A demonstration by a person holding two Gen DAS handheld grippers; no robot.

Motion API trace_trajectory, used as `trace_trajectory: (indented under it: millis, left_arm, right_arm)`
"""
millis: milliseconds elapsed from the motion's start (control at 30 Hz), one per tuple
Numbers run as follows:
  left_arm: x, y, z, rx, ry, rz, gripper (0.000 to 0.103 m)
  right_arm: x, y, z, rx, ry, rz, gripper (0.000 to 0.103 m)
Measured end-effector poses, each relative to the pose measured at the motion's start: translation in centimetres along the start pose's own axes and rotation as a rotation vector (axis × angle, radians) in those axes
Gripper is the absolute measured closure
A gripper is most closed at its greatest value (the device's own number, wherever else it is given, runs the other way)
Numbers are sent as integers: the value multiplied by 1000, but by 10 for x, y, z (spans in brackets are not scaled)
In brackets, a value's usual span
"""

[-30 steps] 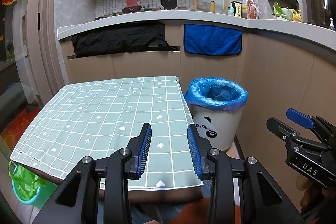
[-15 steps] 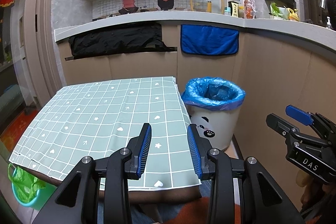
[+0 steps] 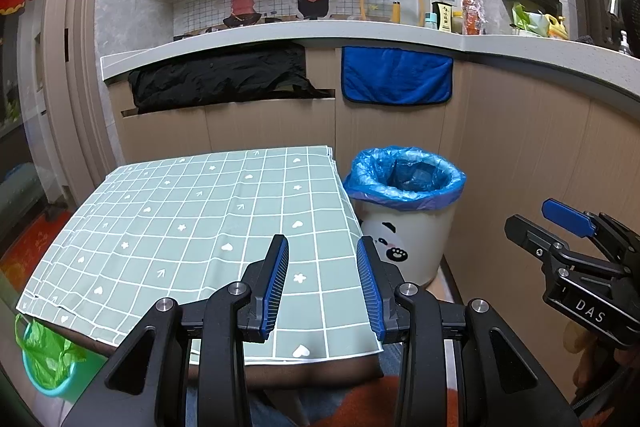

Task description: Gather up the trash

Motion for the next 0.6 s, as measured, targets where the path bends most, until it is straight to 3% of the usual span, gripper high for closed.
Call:
trace_trajectory:
  millis: [600]
  left_arm:
    - [2,3,-1,0,-3,-9,66]
  right_arm:
    - [0,0,0,-4,0,0,41]
Point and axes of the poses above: each gripper's, at about its wrist camera, not at the fingertips, and x roughly the way its jaws point, y to its left, z to its top, the point moved 2 cm from there along x, roughly the way its jaws point, and after that the axes turned 11 degrees about -z, right-handed, at the moved point
